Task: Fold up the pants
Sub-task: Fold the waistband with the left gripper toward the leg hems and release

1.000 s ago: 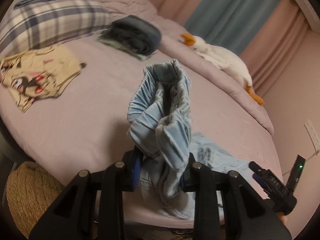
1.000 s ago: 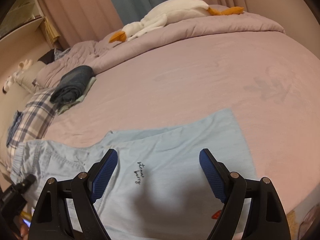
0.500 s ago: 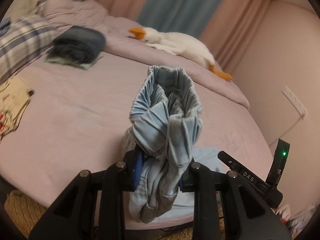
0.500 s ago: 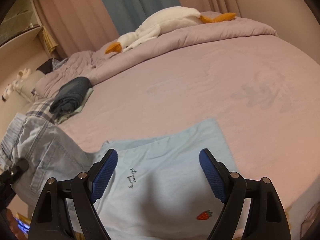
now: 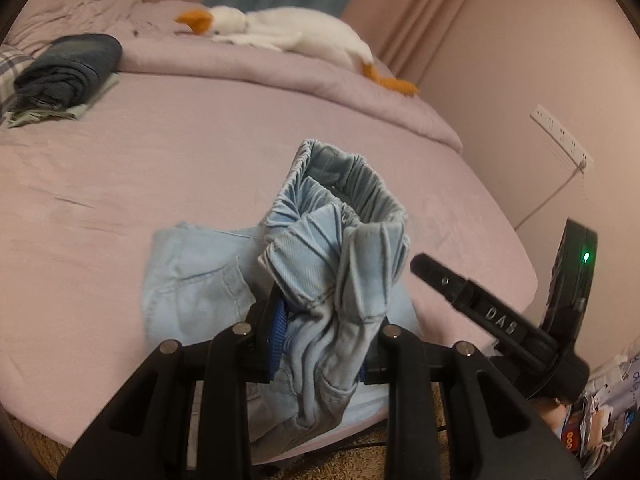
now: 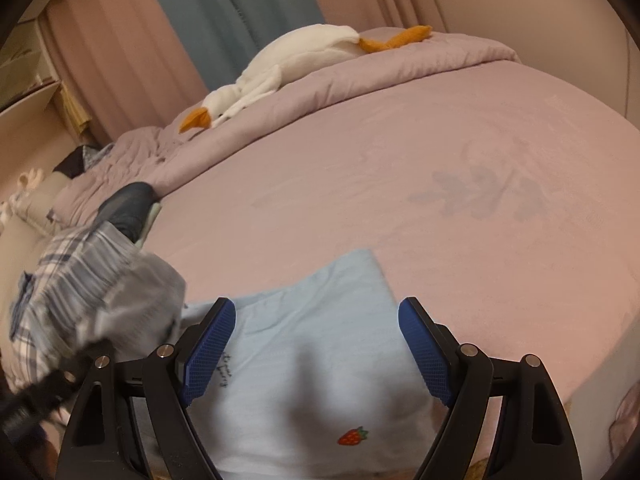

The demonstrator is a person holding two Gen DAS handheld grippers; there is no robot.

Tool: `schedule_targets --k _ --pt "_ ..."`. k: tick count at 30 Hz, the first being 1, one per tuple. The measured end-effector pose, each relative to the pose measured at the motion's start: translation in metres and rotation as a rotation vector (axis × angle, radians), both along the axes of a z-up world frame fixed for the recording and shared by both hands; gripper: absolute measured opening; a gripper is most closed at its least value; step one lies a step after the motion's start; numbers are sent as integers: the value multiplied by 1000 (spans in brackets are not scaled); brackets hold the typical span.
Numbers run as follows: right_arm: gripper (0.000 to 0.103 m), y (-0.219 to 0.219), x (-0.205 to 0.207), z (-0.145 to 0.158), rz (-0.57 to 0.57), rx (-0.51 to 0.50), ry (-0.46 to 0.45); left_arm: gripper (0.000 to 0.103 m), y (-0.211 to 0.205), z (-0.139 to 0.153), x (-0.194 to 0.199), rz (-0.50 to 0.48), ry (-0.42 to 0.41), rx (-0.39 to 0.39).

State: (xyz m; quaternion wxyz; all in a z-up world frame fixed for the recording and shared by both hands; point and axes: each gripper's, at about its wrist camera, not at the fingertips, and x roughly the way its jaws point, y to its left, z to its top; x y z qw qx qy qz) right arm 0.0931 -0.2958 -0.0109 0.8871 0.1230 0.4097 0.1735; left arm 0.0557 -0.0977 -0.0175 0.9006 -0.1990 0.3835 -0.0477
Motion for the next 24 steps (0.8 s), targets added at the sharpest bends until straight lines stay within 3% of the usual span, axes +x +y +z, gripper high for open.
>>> schedule_targets --k 12,24 --pt "84 -19 6 -11 -56 10 48 28 -17 -45 25 -77 110 -72" --pt "84 -22 11 -17 -69 0 77 35 -17 -70 38 -105 141 -174"
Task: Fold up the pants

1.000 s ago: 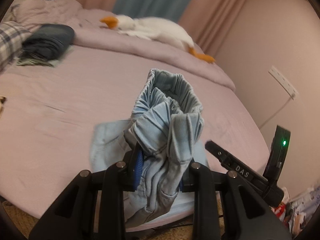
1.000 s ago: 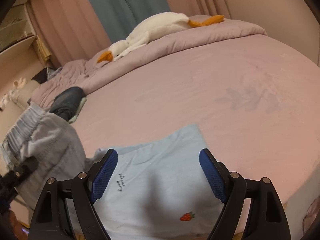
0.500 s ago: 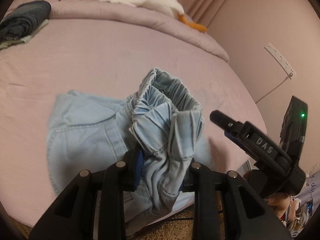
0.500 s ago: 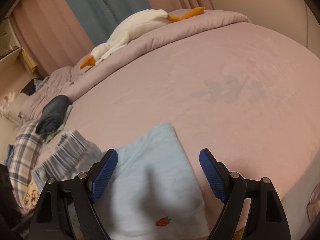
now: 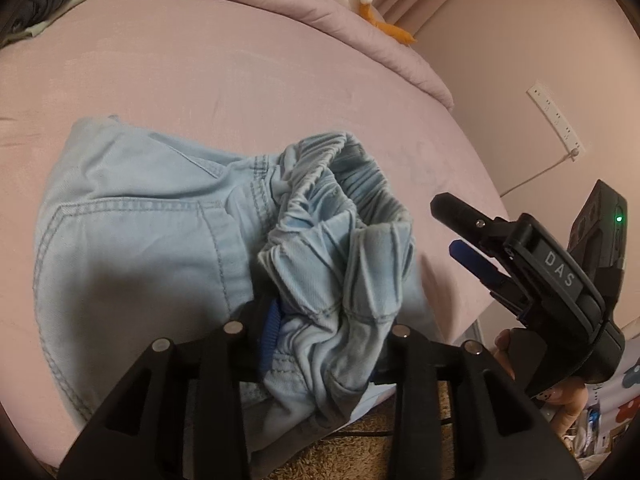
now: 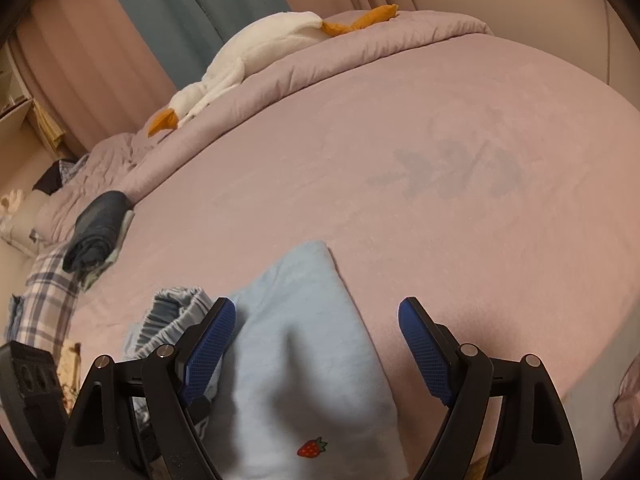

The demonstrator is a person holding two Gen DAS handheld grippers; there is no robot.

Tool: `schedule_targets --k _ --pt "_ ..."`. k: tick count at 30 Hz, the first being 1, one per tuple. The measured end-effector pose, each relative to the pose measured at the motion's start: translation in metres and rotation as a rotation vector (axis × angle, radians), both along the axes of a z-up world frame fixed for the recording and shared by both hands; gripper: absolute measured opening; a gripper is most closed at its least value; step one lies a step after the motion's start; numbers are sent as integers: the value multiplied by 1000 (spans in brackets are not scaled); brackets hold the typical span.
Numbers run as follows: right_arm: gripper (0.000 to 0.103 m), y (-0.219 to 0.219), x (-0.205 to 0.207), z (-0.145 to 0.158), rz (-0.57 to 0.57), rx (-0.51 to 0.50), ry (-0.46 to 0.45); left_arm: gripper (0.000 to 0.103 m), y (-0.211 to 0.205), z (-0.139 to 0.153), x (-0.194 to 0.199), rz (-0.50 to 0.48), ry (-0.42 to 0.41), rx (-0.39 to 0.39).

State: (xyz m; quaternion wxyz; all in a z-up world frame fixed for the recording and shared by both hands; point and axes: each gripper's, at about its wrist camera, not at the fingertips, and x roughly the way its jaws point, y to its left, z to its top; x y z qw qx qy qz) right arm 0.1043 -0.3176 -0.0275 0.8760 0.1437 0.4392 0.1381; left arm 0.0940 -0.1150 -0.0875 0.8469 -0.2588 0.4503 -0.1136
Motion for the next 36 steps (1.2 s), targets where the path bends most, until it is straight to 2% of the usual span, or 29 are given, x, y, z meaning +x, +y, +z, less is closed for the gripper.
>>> schedule_targets --k 2,3,5,6,7,8,12,17,18,19,20,25,29,36 --pt "84 0 0 0 -1 -3 1 38 1 1 -3 3 -2 -13" --pt "84 0 0 1 -2 -6 0 44 1 1 -6 4 -1 -25" --pt "84 1 0 3 -4 -13 -1 62 1 7 -11 -13 -8 -56" --pt "84 1 0 4 -6 -14 -4 76 0 10 -14 -30 -11 -76" --pt "84 1 -1 6 -5 -10 -11 83 -1 15 -17 -43 -21 -87" --pt "84 2 -3 8 -2 -8 -22 84 -2 23 -23 -49 -42 -76" --pt "84 6 -11 22 23 -22 -69 89 4 47 -44 -18 -110 20" --pt "84 9 -18 32 61 -3 -106 94 27 53 -61 105 -99 144" --pt "87 11 -19 32 78 3 -103 94 32 52 -63 124 -95 163" --pt "94 13 -19 31 97 5 -98 94 37 51 -63 143 -90 177" --pt "96 17 -20 30 123 5 -93 94 44 49 -66 169 -82 189" --pt "96 32 -22 20 199 -7 -54 94 71 38 -72 257 -43 200" --pt "96 45 -17 -3 245 0 37 94 87 32 -82 296 -20 205" --pt "96 64 -17 -29 317 56 149 94 107 24 -88 340 -9 160"
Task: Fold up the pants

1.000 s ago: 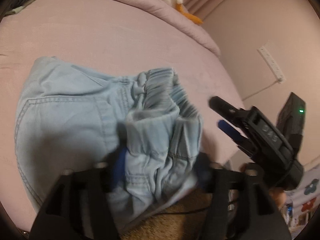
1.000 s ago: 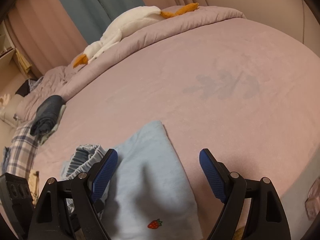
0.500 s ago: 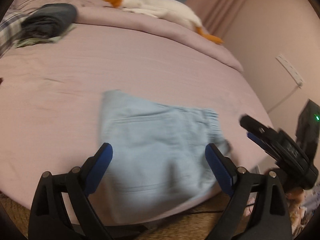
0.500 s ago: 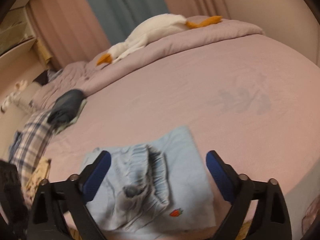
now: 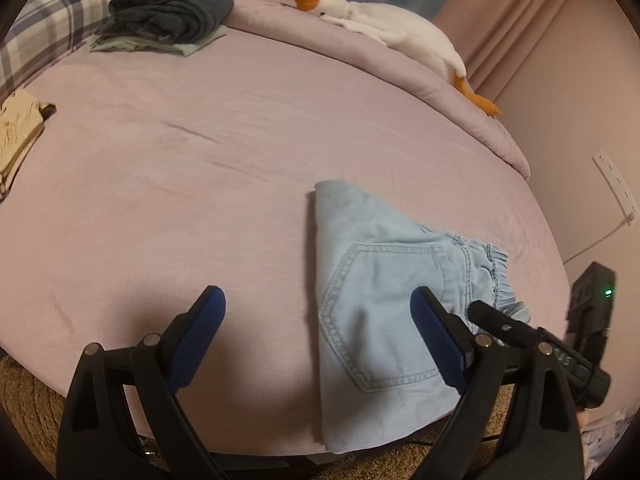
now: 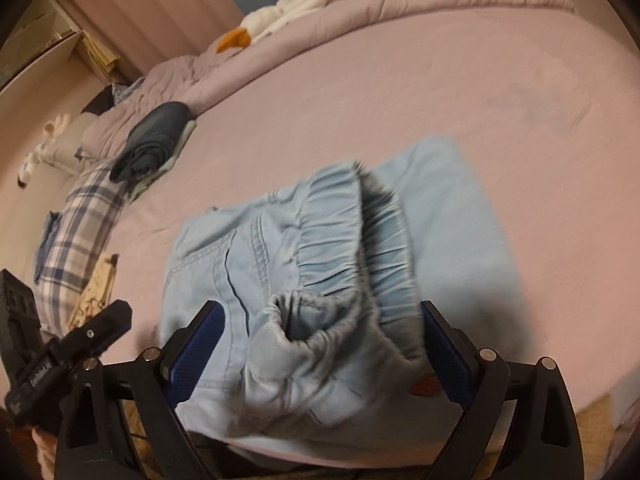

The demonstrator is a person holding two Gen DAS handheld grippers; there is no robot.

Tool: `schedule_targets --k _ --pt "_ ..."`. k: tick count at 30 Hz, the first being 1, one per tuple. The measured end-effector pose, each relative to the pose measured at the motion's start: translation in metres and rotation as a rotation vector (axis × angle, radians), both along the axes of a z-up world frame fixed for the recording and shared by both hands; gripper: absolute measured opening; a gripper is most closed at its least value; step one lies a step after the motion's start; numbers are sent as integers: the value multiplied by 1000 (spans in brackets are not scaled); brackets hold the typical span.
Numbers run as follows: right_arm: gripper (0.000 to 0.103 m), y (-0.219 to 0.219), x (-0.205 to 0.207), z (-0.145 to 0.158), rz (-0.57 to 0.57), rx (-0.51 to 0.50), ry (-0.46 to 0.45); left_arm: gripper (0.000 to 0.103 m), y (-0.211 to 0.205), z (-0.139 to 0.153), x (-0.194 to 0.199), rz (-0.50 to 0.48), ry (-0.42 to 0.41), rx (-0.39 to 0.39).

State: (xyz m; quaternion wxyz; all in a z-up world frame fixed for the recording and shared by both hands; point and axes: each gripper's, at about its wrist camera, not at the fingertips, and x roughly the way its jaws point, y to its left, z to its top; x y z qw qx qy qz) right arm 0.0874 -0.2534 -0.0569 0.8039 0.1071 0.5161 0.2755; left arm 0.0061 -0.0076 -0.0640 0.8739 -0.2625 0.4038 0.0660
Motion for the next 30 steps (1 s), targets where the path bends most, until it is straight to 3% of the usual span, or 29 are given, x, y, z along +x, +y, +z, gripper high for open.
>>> schedule_targets --k 1,3,4,5,8,10,14,15,16,19,22,30 --pt "93 2 1 -6 4 16 26 94 2 -2 -1 0 -4 -12" --pt "79 5 1 -8 10 18 17 94 7 -5 -2 1 -4 -39" --pt "60 5 1 -8 0 2 0 94 7 -6 -1 2 -3 -46" --pt "50 3 1 -8 -11 2 -1 94 8 -7 0 1 -4 -58" --pt "36 -5 1 -1 -22 52 12 93 7 -9 2 -17 -10 -80" --pt "32 -14 -2 16 -27 99 -31 92 4 -8 6 -35 -23 -92" --pt "32 -36 -11 58 -84 88 -168 83 -6 -7 24 -93 -38 -120" --pt "32 -38 -10 59 -78 75 -176 72 -9 -7 31 -106 -34 -121" --pt "32 -41 -9 55 -77 57 -166 61 -13 -9 40 -124 -22 -113" --pt "32 -46 -2 29 -113 -29 -103 44 -19 -16 60 -156 14 -98" --pt "32 -52 1 5 -141 -77 -73 43 -28 -29 72 -194 52 -104" --pt "35 -58 -4 6 -143 -65 -71 45 -32 -38 47 -221 58 -126"
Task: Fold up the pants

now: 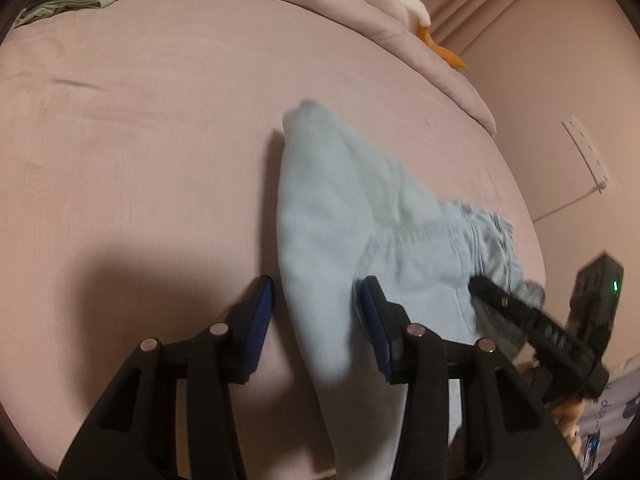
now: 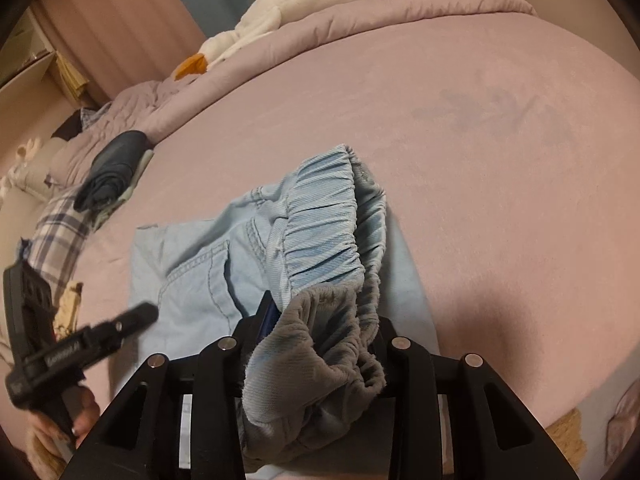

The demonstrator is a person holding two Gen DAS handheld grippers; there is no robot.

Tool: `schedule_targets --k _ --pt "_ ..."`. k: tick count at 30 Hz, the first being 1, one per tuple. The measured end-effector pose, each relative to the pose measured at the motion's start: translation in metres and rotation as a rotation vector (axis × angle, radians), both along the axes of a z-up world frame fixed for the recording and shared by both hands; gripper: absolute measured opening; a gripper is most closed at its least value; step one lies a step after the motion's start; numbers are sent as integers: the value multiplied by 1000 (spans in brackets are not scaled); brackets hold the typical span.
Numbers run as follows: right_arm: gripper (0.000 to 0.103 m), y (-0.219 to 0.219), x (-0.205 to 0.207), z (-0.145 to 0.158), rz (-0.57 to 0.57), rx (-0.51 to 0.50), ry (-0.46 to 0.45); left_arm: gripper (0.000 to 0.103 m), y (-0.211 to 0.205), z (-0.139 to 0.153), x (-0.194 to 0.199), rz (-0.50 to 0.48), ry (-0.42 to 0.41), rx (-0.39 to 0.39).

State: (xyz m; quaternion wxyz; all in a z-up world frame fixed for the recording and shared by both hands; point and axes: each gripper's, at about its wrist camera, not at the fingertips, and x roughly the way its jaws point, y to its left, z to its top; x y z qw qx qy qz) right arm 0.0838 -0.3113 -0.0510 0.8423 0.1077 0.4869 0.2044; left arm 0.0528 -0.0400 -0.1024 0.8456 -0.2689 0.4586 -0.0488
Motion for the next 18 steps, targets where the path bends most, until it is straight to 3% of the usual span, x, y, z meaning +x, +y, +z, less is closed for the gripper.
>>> schedule_targets --k 4,8,12,14,15,17,18 --pt "43 6 2 -1 -15 7 26 46 -10 0 -18 -51 -9 19" --pt "49 9 -9 4 -5 -61 4 46 -6 -3 -30 -38 10 -65" --pt "50 6 -16 8 -16 -83 -9 46 -11 -1 -42 -50 25 -73" --pt "50 2 -19 11 -32 -96 -24 41 -19 0 -47 -66 30 -84" --pt "50 1 -20 13 -33 -105 -34 32 -23 -1 -49 -79 29 -89" --pt "33 -1 -24 15 -7 -85 -49 31 -30 0 -53 -89 19 -37" --pt "32 -1 -26 17 0 -76 -55 31 -32 0 -55 -89 16 -20"
